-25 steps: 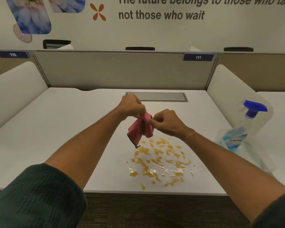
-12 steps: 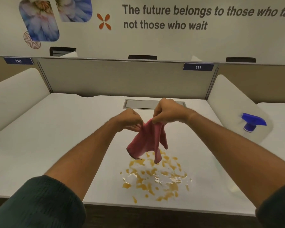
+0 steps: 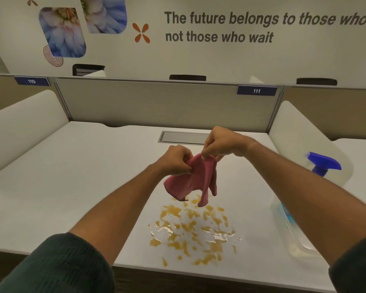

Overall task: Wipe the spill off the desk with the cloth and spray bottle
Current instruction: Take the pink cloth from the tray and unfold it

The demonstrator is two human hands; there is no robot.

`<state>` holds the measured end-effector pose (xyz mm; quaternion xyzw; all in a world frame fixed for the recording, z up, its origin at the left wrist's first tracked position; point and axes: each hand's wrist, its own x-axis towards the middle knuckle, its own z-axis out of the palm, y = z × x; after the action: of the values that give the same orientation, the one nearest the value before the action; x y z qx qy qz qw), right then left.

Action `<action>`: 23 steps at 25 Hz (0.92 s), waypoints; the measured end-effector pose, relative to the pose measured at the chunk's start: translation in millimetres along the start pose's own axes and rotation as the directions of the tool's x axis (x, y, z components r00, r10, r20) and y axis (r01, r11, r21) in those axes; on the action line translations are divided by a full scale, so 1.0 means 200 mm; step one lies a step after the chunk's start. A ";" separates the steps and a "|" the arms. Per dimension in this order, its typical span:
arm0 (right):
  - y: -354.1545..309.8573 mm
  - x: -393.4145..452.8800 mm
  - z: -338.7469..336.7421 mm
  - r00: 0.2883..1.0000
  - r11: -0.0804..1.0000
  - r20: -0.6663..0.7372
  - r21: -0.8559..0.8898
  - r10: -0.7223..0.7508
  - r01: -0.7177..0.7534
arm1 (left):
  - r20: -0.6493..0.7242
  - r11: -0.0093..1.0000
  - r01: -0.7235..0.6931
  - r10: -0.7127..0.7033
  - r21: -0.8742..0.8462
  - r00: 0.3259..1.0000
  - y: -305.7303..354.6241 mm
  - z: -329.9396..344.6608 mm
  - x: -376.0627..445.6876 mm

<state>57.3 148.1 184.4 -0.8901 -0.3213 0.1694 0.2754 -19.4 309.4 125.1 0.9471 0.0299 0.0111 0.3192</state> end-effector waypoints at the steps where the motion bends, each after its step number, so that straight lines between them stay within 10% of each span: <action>1: 0.03 0.00 -0.01 1.000 1.000 -0.005 -0.003 0.001 -0.001 | 0.003 1.000 0.002 -0.002 -0.002 1.000 0.01 -0.01 0.01; 23: 0.30 -0.07 0.07 0.994 0.975 -0.100 -0.220 -0.036 0.013 | 0.350 0.997 0.030 -0.005 -0.066 0.937 0.11 -0.05 0.15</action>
<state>69.2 104.7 139.7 -0.9185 -0.3343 0.0833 0.1942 11.6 300.7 146.8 0.9219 -0.0194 -0.1590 0.3528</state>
